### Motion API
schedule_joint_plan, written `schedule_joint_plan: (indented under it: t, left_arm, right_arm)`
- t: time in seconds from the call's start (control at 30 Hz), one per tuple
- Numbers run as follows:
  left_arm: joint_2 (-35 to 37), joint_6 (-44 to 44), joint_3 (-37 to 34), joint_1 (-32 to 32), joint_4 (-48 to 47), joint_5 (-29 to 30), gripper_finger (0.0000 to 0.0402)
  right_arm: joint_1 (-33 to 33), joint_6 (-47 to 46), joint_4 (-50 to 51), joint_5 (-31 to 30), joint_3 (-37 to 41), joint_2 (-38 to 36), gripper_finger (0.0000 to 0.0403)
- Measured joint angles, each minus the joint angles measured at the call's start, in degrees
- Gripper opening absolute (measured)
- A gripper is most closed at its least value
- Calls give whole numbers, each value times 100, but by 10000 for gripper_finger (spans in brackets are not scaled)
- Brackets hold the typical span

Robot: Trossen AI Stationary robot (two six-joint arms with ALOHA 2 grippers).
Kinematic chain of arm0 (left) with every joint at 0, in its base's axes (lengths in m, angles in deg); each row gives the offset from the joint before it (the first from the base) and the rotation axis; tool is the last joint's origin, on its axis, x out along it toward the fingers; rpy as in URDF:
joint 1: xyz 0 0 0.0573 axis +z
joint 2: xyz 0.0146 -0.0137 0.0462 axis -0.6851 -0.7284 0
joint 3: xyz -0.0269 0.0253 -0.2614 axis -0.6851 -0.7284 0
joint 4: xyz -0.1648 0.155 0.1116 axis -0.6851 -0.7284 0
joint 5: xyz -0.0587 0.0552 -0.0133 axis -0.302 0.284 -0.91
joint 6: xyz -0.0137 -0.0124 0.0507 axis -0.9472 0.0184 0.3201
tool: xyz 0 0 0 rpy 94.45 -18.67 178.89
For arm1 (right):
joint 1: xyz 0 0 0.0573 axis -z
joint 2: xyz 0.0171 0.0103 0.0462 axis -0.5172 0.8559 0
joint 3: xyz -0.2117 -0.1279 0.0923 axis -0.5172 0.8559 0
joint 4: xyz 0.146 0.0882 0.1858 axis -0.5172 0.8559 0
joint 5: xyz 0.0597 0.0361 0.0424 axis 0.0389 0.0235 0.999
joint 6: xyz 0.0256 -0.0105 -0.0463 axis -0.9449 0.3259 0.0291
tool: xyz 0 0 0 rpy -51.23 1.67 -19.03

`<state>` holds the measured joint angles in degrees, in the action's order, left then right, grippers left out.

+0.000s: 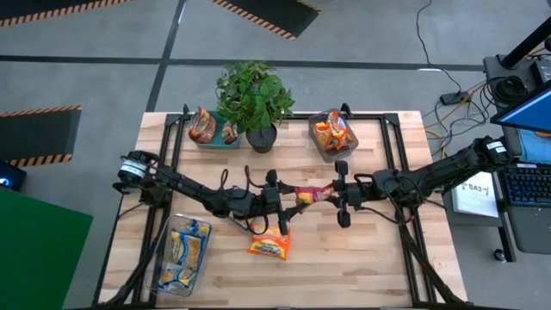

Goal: Sort Maruchan noodles
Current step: Put the red noodle pack into the green bin

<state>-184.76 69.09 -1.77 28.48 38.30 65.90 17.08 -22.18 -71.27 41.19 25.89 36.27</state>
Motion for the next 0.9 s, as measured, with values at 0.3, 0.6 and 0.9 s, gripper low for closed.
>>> schedule_joint_plan:
  t: [0.3, 0.6, 0.9]
  left_arm:
    - [-2, 72, -2, 2, -35, 2, 172]
    - [-2, 128, -4, 0, -87, 4, 114]
    - [-2, 174, -4, -2, -86, 1, 78]
  right_arm:
    - [2, 2, 1, 14, -2, 0, 22]
    - [-4, 2, 49, 12, 4, 0, 24]
    - [-2, -153, 43, -10, -22, 0, 79]
